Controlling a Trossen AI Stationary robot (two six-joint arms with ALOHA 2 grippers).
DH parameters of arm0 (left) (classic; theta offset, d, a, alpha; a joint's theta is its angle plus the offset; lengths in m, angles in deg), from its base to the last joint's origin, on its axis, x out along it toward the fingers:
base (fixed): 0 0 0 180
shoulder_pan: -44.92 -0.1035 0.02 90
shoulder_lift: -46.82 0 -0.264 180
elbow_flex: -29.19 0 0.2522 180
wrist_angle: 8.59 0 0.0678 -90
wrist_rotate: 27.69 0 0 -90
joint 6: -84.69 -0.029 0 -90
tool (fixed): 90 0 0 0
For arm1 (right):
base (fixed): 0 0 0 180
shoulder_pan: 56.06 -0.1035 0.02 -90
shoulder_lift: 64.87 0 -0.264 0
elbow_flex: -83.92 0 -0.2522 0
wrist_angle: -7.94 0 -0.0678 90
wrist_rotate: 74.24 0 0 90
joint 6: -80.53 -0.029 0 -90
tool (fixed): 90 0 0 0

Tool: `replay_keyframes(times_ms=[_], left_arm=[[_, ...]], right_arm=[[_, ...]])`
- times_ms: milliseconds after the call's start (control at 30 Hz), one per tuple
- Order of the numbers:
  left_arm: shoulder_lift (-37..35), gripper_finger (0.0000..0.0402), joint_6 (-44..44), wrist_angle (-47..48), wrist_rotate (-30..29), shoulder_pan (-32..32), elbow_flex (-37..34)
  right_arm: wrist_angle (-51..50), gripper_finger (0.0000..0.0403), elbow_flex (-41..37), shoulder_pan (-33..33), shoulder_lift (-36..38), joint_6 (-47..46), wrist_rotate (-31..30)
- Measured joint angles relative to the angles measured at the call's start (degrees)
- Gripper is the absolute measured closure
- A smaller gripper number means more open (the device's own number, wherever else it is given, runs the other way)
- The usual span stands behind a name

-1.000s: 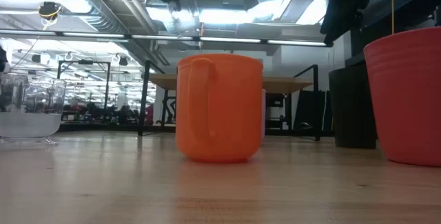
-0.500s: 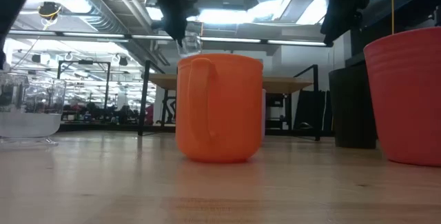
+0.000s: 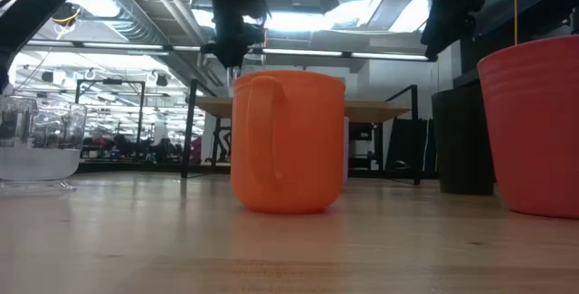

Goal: Stack small to large cups/mugs on shelf
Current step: Put the top transparent mug on the shelf

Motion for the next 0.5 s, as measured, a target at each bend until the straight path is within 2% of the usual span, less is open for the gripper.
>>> replay_keyframes(times_ms=[133, 500], left_arm=[[0.0, 0.0399, -1.7, 1.3, 0.0, 0.0, 0.0], [0.0, 0.0344, -1.8, 0.3, 2.7, 0.0, 0.0]], right_arm=[[-0.1, 0.0171, 0.0, 0.0, 0.0, 0.0, 0.0], [-0.4, 0.0171, 0.0, 0.0, 0.0, 0.0, 0.0]])
